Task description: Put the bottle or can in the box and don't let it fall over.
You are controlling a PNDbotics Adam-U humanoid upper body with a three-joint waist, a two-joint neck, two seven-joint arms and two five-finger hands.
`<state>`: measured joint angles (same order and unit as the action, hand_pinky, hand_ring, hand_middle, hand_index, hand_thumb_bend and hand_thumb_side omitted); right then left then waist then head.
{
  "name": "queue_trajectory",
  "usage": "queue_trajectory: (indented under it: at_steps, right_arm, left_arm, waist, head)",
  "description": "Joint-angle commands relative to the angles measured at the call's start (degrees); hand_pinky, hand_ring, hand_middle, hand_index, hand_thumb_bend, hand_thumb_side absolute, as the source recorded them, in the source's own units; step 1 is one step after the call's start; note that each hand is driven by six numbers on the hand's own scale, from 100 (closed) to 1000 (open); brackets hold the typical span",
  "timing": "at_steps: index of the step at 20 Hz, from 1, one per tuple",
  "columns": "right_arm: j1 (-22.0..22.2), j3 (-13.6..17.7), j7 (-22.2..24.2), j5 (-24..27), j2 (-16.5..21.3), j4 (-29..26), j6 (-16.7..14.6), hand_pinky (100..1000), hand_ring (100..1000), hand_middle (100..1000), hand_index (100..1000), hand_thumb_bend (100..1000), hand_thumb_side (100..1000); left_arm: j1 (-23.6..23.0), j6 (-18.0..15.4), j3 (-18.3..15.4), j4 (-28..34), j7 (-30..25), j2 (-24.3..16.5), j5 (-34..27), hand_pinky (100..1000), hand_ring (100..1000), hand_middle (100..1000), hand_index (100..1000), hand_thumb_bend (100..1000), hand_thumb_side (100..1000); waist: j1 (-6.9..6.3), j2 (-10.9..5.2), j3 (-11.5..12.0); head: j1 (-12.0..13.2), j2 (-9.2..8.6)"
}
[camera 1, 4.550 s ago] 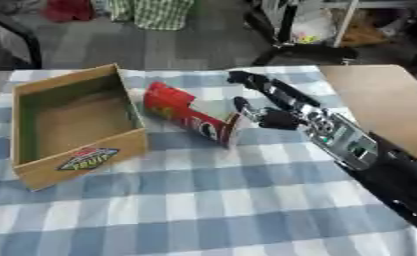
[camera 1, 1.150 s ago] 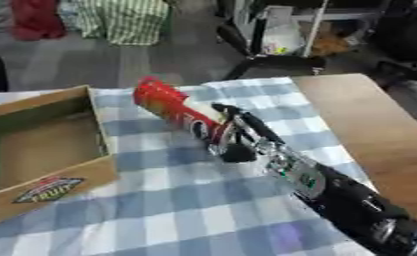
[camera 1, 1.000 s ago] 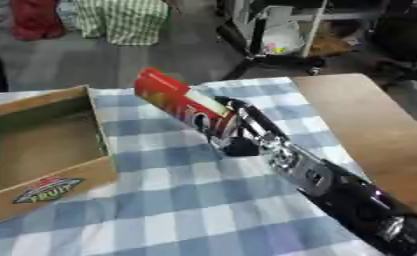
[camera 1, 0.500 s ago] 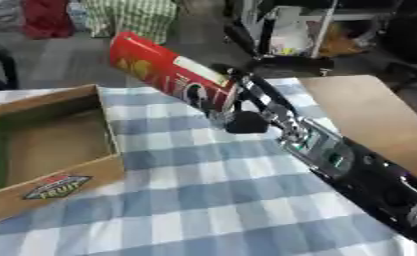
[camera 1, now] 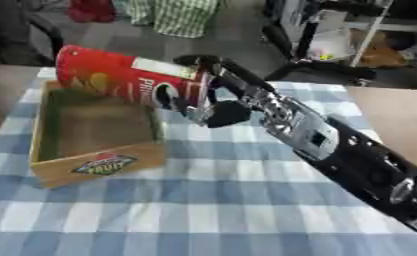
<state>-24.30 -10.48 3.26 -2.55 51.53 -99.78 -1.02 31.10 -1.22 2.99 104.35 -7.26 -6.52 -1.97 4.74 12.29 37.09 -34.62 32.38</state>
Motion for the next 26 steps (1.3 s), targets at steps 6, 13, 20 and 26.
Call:
queue_trajectory:
  at_steps: [6,13,20,26]
  right_arm:
    - [-3.1,-0.9,6.8,-3.8,-1.4,3.7,-1.6,434,556,501,933,100,100]
    - [-3.5,-1.5,5.8,-9.1,-3.0,5.7,-3.5,929,1000,886,1000,198,642]
    - [-2.9,-0.9,-1.2,-13.4,-3.4,5.5,-2.7,1000,1000,918,1000,316,711]
    - [-1.8,0.6,-12.4,-4.7,-3.4,3.8,0.9,951,1000,860,983,187,678]
  left_arm:
    - [2.4,-0.1,0.0,2.1,0.2,-0.1,-1.0,898,717,696,901,302,889]
    - [3.2,0.1,-0.1,2.1,0.2,0.2,-1.2,898,716,696,901,305,887]
    - [3.3,0.2,-0.2,1.9,0.3,0.2,-1.2,898,716,695,901,305,888]
    - [2.8,0.2,-0.6,1.7,0.7,-0.2,-1.2,899,713,691,901,306,888]
  waist:
    - [1.27,-0.4,1.5]
    - [1.89,-0.42,1.8]
    - [1.91,-0.6,1.3]
    - [1.48,-0.77,-0.3]
  head:
    - [-0.3,1.99]
    - [-0.2,1.78]
    - [-0.5,1.23]
    - [0.6,1.42]
